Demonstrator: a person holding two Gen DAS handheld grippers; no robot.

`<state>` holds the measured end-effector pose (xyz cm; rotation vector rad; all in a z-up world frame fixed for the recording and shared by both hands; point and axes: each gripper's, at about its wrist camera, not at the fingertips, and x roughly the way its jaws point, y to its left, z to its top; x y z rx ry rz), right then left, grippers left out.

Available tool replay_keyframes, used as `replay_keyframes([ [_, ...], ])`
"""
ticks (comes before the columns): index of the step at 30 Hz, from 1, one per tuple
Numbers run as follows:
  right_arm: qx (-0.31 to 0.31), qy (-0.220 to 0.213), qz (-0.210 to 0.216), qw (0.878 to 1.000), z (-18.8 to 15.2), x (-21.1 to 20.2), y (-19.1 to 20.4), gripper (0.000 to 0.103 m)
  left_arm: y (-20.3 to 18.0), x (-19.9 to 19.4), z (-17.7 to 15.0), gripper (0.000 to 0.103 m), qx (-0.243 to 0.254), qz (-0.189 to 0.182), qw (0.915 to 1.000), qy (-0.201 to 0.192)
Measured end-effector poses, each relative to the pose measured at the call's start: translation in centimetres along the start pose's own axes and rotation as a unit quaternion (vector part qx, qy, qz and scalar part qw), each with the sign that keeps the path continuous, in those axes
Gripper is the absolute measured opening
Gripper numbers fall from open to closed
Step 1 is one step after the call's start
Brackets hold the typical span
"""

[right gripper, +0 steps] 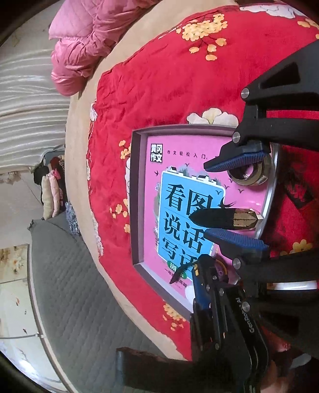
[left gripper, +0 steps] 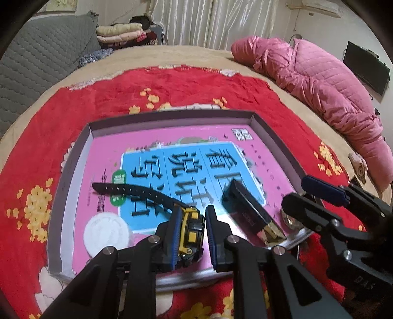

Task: Organize rigid objects
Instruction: 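Open right tool over box to drop marker case while left tool releases yellow-black tool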

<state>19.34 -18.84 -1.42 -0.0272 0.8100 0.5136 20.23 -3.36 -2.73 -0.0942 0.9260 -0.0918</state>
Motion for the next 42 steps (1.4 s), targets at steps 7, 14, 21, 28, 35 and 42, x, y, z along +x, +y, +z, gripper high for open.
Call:
replay_keyframes([
  [7,0.012,-0.006,0.001,1.000,0.1,-0.4,-0.5,0.050,0.8,0.4,0.8,0.020,0.001,-0.003,0.9999,-0.014],
  [14,0.014,-0.004,0.003,1.000,0.1,-0.2,-0.5,0.050,1.2,0.3,0.1,0.021,0.005,-0.004,0.9999,-0.013],
  [21,0.018,-0.002,0.005,1.000,0.0,-0.1,-0.7,0.058,1.1,0.1,-0.5,0.033,0.007,-0.008,0.9999,-0.010],
  [28,0.017,-0.005,0.002,1.000,0.0,-0.2,-0.8,0.059,1.4,-2.7,-0.4,0.034,0.005,-0.010,0.9991,-0.041],
  [35,0.019,-0.008,0.002,1.000,0.1,-0.5,-0.8,0.059,3.4,-5.7,0.4,0.035,-0.018,-0.002,0.9976,-0.067],
  [42,0.017,-0.012,-0.003,1.000,0.1,-0.6,-0.7,0.068,4.6,-6.8,0.2,0.045,-0.035,0.004,0.9972,-0.066],
])
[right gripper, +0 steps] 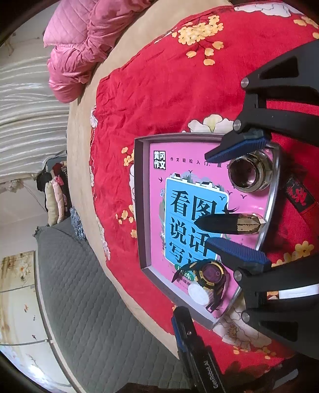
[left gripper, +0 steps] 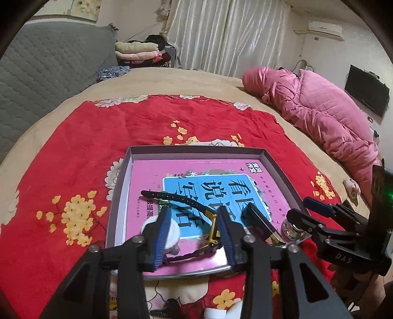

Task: Organize rigid objects
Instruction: 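Open right tool over box to drop marker case while left tool releases yellow-black tool, then withdraw both tools from the box toward the white bottles and red lighter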

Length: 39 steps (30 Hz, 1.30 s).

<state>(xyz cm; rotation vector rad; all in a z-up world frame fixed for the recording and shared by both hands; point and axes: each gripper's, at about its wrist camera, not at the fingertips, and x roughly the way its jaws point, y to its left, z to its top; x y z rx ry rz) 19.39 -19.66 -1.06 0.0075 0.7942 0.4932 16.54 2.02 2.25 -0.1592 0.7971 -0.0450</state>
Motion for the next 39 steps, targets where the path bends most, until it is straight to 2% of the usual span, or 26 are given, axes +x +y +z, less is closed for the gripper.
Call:
replay_keyframes([
  [2,-0.001,-0.003,-0.004,1.000,0.0,0.0,0.1,0.071,0.0,-0.3,0.0,0.055,-0.001,0.000,1.0000,-0.001],
  [12,-0.006,-0.019,-0.015,1.000,0.0,-0.6,0.1,0.074,0.3,-1.8,-0.8,0.056,-0.009,0.008,0.9999,0.001],
  [30,-0.003,-0.038,-0.026,0.999,-1.6,-3.4,0.4,0.074,-0.5,-4.5,-2.9,0.056,0.006,0.006,1.0000,0.005],
  [39,-0.002,-0.048,-0.034,0.998,-3.0,-5.6,2.1,0.074,-1.4,-5.6,-3.6,0.056,0.024,0.008,0.9996,0.008],
])
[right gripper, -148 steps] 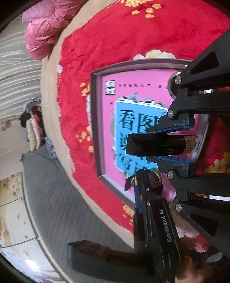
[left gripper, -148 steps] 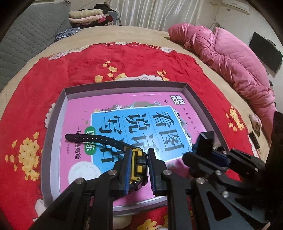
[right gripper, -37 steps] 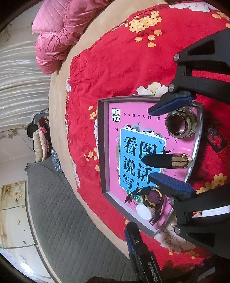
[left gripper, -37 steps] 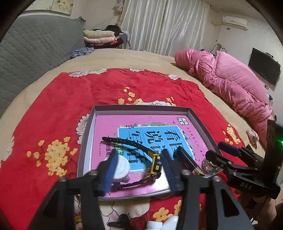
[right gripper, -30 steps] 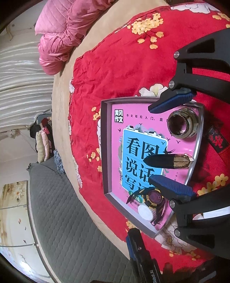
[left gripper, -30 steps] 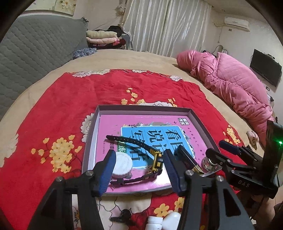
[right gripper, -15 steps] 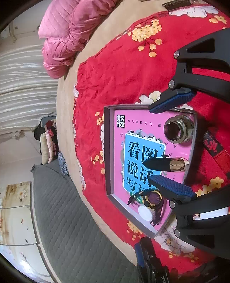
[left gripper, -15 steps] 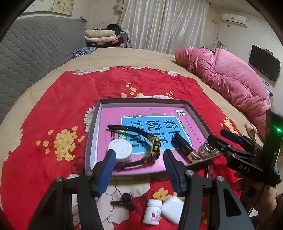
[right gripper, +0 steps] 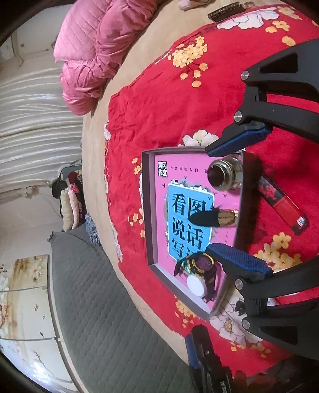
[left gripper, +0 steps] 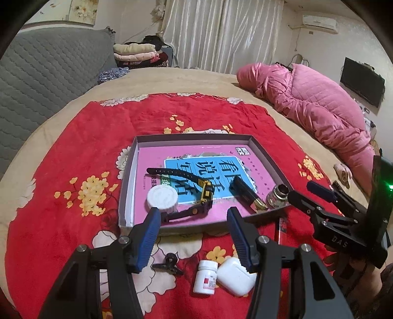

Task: Organize rigid objects
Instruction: 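Withdraw both tools from the box toward the white bottles and red lighter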

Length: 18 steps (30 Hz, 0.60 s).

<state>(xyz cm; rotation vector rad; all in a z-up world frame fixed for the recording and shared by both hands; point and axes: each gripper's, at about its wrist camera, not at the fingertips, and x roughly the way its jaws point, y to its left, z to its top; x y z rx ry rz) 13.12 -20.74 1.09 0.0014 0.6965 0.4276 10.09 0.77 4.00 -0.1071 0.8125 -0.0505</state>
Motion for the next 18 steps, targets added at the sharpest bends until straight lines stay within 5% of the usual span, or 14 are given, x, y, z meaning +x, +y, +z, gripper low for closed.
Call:
replay_keyframes([
  [18,-0.008,-0.008,-0.015,1.000,-1.5,-2.6,2.2,0.074,-1.3,-0.5,-2.3,0.056,0.017,-0.003,0.9993,0.034],
])
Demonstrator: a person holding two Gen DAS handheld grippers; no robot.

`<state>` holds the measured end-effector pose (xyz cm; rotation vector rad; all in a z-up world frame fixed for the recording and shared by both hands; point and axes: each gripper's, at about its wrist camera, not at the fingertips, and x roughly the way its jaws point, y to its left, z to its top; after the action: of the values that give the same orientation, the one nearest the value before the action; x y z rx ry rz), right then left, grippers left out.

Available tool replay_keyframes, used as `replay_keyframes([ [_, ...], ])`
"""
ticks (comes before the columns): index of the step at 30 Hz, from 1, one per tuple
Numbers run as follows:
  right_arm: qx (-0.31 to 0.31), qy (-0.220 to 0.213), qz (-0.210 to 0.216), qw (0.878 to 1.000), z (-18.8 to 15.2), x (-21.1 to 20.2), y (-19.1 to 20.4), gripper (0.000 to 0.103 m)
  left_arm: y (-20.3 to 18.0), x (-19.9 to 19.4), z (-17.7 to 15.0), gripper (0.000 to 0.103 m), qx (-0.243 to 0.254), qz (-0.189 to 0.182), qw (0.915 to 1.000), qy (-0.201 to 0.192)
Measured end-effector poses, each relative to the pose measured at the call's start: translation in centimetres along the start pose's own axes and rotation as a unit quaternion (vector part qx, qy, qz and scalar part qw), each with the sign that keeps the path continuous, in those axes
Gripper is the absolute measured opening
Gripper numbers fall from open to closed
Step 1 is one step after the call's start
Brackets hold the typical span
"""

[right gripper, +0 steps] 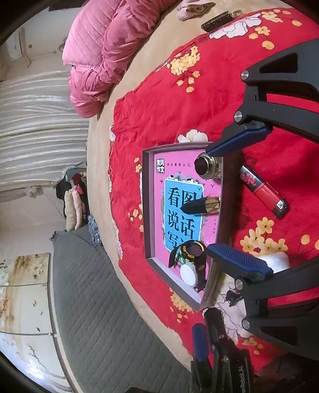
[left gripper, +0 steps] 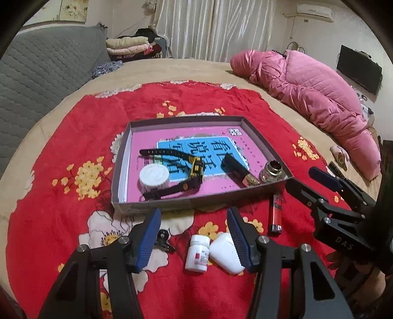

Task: Organize rigid objects
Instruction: 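Withdraw both tools from the box toward the white bottles and red lighter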

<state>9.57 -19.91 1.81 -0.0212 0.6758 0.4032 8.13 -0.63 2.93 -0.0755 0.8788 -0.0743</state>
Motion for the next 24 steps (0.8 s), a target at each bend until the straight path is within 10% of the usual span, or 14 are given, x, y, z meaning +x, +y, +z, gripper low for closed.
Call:
replay_keyframes([
  [24,-0.009,0.030,0.007,0.999,-1.8,-0.7,1.3,0.074,-0.3,0.6,-2.2,0.056,0.007,-0.001,0.9989,0.047],
])
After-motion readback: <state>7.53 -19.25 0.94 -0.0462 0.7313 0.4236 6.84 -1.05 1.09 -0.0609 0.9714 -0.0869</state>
